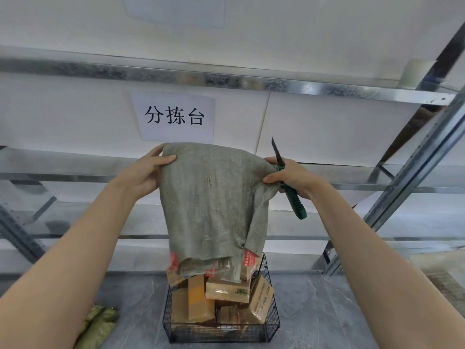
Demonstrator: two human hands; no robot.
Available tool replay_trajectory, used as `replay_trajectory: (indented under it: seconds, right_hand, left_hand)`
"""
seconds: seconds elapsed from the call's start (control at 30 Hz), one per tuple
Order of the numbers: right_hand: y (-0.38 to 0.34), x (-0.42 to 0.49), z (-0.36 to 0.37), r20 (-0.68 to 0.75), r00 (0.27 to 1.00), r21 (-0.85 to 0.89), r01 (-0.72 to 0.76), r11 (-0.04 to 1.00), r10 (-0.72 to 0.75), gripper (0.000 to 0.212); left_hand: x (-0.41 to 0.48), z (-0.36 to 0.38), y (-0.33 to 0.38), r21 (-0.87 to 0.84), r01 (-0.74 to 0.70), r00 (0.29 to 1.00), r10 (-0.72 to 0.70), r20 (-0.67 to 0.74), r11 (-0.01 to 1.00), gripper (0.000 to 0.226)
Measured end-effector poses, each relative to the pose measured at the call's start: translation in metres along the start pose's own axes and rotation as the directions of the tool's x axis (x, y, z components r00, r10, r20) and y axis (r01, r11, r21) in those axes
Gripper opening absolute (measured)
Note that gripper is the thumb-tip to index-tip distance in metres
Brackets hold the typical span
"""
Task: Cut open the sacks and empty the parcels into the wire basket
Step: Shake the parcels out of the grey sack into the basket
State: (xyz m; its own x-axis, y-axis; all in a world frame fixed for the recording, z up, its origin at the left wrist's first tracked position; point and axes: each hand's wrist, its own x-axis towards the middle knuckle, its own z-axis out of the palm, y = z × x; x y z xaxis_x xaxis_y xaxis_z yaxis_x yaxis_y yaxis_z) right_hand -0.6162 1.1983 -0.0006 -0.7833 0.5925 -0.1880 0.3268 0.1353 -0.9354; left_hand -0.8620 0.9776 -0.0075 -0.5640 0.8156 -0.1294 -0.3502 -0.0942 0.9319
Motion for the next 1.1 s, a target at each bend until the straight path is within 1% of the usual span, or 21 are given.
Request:
replay_trajectory:
  seconds: [0.1, 0.17, 0.27, 0.33, 0.37, 0.43, 0.5, 0.53, 0.57, 0.6, 0.63, 0.7, 0.77, 0.8, 0.83, 0.93, 1.0, 1.03, 1.1]
  right_hand:
    - [0.000, 0.003, 0.002, -0.023, 1.000, 0.010, -0.001, 1.000, 0.002, 0.050]
    - [-0.001, 0.005, 0.003, -0.034, 0.999, 0.049, 0.002, 0.999, -0.001, 0.051]
    - [-0.002, 0.006, 0.004, -0.079, 0.997, 0.107, 0.028, 0.994, -0.020, 0.053]
    - [-0.002, 0.008, 0.004, -0.112, 0.993, 0.133, 0.050, 0.990, -0.035, 0.053]
    - [-0.002, 0.010, 0.005, -0.124, 0.992, 0.149, 0.053, 0.987, -0.035, 0.052]
    - [-0.001, 0.012, 0.005, -0.148, 0.989, 0.177, 0.043, 0.983, -0.017, 0.045]
    - [0.000, 0.013, 0.006, -0.166, 0.986, 0.191, 0.020, 0.981, 0.012, 0.031]
    - [0.000, 0.014, 0.005, -0.177, 0.984, 0.191, 0.011, 0.982, 0.024, 0.021]
    - [0.001, 0.014, 0.003, -0.193, 0.981, 0.193, 0.003, 0.981, 0.035, 0.014]
    - [0.002, 0.015, 0.001, -0.209, 0.977, 0.196, -0.002, 0.981, 0.044, 0.012]
    - [0.003, 0.015, -0.002, -0.224, 0.973, 0.203, -0.006, 0.979, 0.052, 0.013]
    - [0.004, 0.015, -0.006, -0.240, 0.969, 0.211, -0.007, 0.977, 0.059, 0.013]
    - [0.008, 0.015, -0.008, -0.249, 0.967, 0.211, -0.006, 0.977, 0.060, 0.012]
    - [0.009, 0.015, -0.010, -0.252, 0.966, 0.212, -0.007, 0.977, 0.062, 0.011]
    - [0.011, 0.014, -0.011, -0.247, 0.967, 0.215, -0.007, 0.977, 0.061, 0.011]
    - [0.013, 0.013, -0.013, -0.166, 0.985, 0.200, -0.002, 0.980, 0.036, 0.016]
    - [0.011, 0.012, -0.013, -0.140, 0.990, 0.173, -0.002, 0.985, 0.026, 0.020]
    - [0.011, 0.012, -0.013, -0.151, 0.988, 0.158, -0.003, 0.987, 0.027, 0.022]
    - [0.012, 0.012, -0.015, -0.200, 0.980, 0.111, 0.005, 0.994, 0.018, 0.021]
  left_hand:
    - [-0.002, 0.000, -0.002, -0.114, -0.023, 1.000, 0.023, -0.002, 0.993, 0.044]
    - [-0.001, 0.001, -0.002, -0.121, -0.031, 0.999, 0.026, -0.042, 0.992, 0.045]
    - [0.003, 0.002, -0.002, -0.044, -0.030, 0.997, 0.026, -0.076, 0.999, 0.058]
    - [0.006, 0.003, -0.001, 0.024, -0.042, 0.996, 0.044, -0.084, 0.999, 0.061]
    - [0.006, 0.004, 0.000, 0.068, -0.059, 0.994, 0.065, -0.090, 0.996, 0.061]
    - [0.008, 0.009, 0.002, 0.228, -0.096, 0.986, 0.124, -0.115, 0.969, 0.059]
    - [0.011, 0.015, 0.003, 0.400, -0.088, 0.972, 0.166, -0.165, 0.912, 0.057]
    - [0.012, 0.017, 0.004, 0.452, -0.064, 0.971, 0.160, -0.179, 0.890, 0.055]
    - [0.012, 0.019, 0.005, 0.481, -0.038, 0.978, 0.132, -0.164, 0.876, 0.049]
    - [0.011, 0.020, 0.005, 0.510, -0.019, 0.989, 0.089, -0.115, 0.860, 0.045]
    - [0.010, 0.021, 0.006, 0.566, -0.007, 0.998, 0.044, -0.051, 0.824, 0.044]
    - [0.008, 0.021, 0.006, 0.705, -0.017, 0.999, -0.022, 0.046, 0.709, 0.048]
    - [0.010, 0.022, 0.004, 0.819, -0.043, 0.998, -0.016, 0.064, 0.572, 0.044]
    - [0.011, 0.022, 0.002, 0.854, -0.054, 0.998, 0.005, 0.061, 0.518, 0.041]
    - [0.012, 0.023, 0.001, 0.872, -0.064, 0.998, 0.028, 0.058, 0.486, 0.036]
    - [0.013, 0.024, 0.000, 0.875, -0.091, 0.995, 0.075, 0.063, 0.476, 0.021]
    - [0.013, 0.023, 0.003, 0.870, -0.086, 0.996, 0.060, 0.065, 0.486, 0.015]
    - [0.013, 0.022, 0.005, 0.858, -0.070, 0.998, 0.037, 0.059, 0.508, 0.014]
    - [0.014, 0.016, 0.008, 0.816, -0.022, 0.999, -0.023, 0.043, 0.578, 0.019]
